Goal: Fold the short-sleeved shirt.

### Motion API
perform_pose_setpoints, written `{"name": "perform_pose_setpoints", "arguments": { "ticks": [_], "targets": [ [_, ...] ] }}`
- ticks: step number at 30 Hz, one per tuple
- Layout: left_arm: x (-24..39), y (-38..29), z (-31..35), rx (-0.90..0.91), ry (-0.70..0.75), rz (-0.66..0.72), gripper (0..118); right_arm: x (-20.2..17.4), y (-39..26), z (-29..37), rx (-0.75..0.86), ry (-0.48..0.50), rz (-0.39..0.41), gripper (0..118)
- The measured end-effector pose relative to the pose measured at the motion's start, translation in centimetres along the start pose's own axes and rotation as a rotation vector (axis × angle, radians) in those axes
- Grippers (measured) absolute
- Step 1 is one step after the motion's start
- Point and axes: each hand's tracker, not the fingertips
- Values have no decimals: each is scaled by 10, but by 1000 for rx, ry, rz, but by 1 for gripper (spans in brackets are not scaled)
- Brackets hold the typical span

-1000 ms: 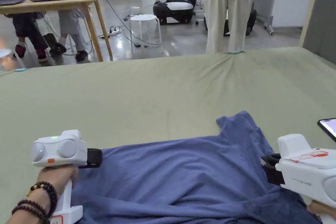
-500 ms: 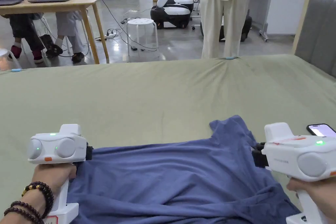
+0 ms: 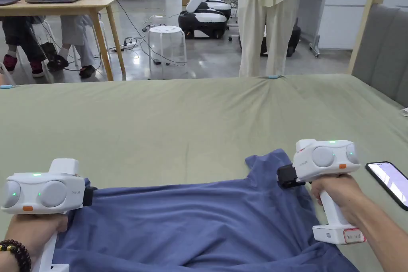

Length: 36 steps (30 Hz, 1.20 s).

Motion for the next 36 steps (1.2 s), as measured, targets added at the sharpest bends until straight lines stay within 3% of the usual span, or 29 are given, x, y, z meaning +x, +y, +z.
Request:
{"name": "perform_pose_setpoints", "arguments": {
  "ticks": [1,6,7,8,9,15,21,29,36],
  "targets": [
    [1,0,-1,-1,2,-6,1,-2,0,-6,-22,-1,9,64],
    [2,-1,-5,-5,6,-14,1,-13,-2,-11,-42,-28,49,56],
    [2,-2,-6,-6,7,-18,1,-13,-2,-10,-35,-23,61,36],
    [2,-2,-7,-7,8,-18,1,-14,-2,-9,-26,-23,63,7],
    [4,-3,-5,-9,5,-15,1,-14,-1,-10,-25,-6,56,3],
    [3,-2,11,8,0,-12,1,-21,-3,16,29,-22,55,3],
    [-7,-12,78,91,-42,-8,1,-27,-19,104,145,-13,83,3],
    [-26,-90,167,146,-93,-1,1,-32,-118,221,239,20,126,3],
    [-22,-155,169,61,-106,-32,1,-35,-197,220,137,21,195,3]
  ]
}}
